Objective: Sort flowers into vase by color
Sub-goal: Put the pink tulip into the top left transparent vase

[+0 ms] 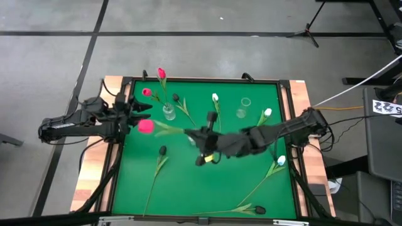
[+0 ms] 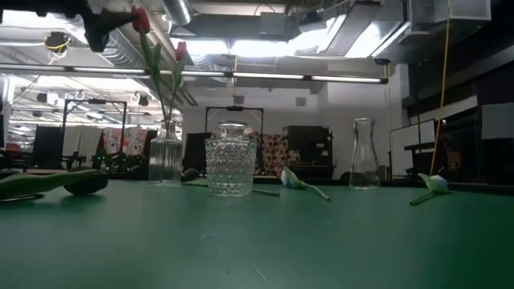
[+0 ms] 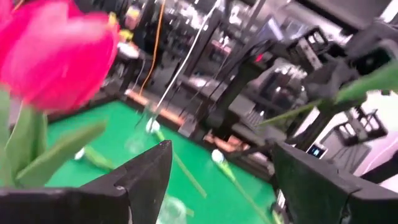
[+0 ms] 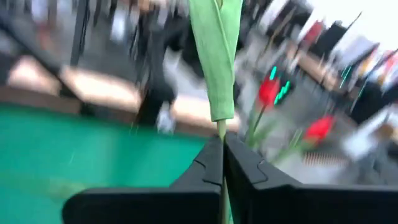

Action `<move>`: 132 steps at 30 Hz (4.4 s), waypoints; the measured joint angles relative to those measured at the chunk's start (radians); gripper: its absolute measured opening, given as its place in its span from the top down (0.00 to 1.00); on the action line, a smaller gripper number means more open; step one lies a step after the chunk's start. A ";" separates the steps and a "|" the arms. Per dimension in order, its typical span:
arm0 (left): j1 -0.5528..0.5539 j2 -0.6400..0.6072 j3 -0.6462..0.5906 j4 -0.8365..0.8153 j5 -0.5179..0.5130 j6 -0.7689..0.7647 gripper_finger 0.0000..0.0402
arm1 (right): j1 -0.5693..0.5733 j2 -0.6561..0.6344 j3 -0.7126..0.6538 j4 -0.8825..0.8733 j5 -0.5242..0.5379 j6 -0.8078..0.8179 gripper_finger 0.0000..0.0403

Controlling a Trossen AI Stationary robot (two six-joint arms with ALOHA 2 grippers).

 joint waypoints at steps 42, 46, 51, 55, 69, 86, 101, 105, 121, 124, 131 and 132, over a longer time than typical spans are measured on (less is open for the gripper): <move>-0.085 0.506 0.000 0.767 -0.021 0.299 0.32 | -0.300 0.112 -0.158 0.766 -0.624 0.069 1.00; -0.085 0.507 0.000 0.766 -0.020 0.291 0.33 | -0.301 0.130 -0.158 0.805 -0.629 0.071 1.00; -0.085 0.506 0.000 0.762 -0.016 0.290 0.41 | -0.301 0.130 -0.158 0.796 -0.629 0.072 1.00; -0.085 0.506 0.000 0.763 -0.016 0.288 0.54 | -0.301 0.130 -0.158 0.795 -0.628 0.073 1.00; -0.086 0.506 0.000 0.763 -0.006 0.322 0.98 | -0.304 0.130 -0.158 0.793 -0.618 0.103 1.00; -0.084 0.445 0.002 0.766 -0.076 0.333 0.99 | -0.325 0.077 -0.158 0.745 -0.664 0.098 0.54; -0.084 0.211 0.002 0.606 -0.157 0.379 1.00 | -0.344 -0.053 -0.157 0.534 -0.629 -0.068 0.48; -0.095 0.150 0.002 0.482 -0.156 0.341 1.00 | -0.367 -0.052 -0.158 0.397 -0.607 -0.061 0.49; -0.284 0.146 -0.104 0.271 -0.557 0.284 1.00 | -0.487 -0.135 -0.157 0.259 -0.705 -0.065 0.50; -0.323 0.173 -0.164 0.351 -0.719 0.261 1.00 | -0.519 -0.154 -0.157 0.217 -0.770 -0.065 0.50; -0.336 0.294 -0.246 0.512 -0.904 0.225 1.00 | -0.600 -0.197 -0.158 0.185 -0.913 -0.066 0.50; -0.336 0.311 -0.249 0.539 -0.922 0.234 1.00 | -0.608 -0.197 -0.158 0.186 -0.927 -0.066 0.50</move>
